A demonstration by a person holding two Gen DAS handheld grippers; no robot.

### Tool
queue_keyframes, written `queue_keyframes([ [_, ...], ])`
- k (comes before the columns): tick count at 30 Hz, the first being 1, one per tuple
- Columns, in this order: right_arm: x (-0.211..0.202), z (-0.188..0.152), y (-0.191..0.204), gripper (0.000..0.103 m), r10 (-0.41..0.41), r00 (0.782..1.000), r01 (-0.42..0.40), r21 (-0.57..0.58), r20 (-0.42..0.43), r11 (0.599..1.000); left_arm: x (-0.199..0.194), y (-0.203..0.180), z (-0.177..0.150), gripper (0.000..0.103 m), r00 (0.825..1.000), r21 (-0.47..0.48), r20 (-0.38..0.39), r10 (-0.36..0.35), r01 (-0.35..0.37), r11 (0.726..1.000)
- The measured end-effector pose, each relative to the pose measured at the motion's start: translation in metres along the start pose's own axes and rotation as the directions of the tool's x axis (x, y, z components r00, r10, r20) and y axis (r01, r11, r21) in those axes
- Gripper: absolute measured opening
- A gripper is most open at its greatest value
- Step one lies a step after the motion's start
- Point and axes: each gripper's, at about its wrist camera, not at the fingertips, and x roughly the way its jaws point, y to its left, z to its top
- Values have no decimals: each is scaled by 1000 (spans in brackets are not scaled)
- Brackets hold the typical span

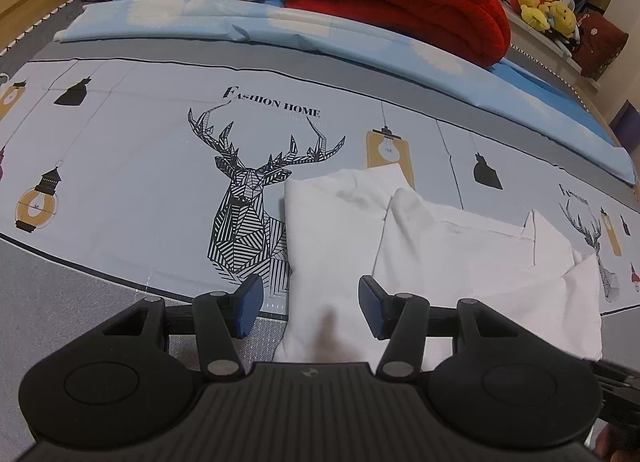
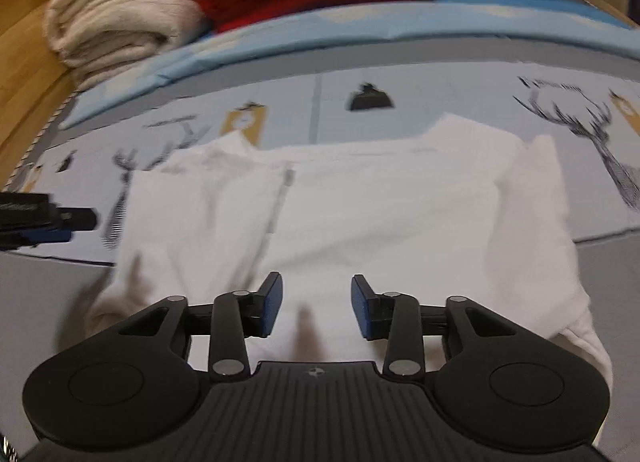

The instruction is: Fold small clothes

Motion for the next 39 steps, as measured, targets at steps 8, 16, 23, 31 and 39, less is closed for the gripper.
queue_keyframes([
  [8, 25, -7, -33, 44, -12, 988, 36, 158, -154, 987, -1, 5, 2, 58, 1000, -21, 10, 6, -6, 1000],
  [16, 4, 7, -34, 44, -15, 1000, 20, 210, -26, 977, -1, 31, 10, 25, 1000, -163, 24, 6, -2, 987],
  [23, 0, 11, -46, 44, -3, 1000, 6, 265, -12, 964, 16, -11, 2, 25, 992, -123, -5, -125, 123, 985],
  [31, 9, 1, -62, 44, 9, 994, 38, 422, -107, 906, 48, -89, -15, 51, 977, 21, -75, -202, 204, 979],
  [39, 21, -9, -79, 43, 67, 985, 21, 502, -158, 865, 76, -144, -50, 51, 996, 321, -83, -13, 39, 946],
])
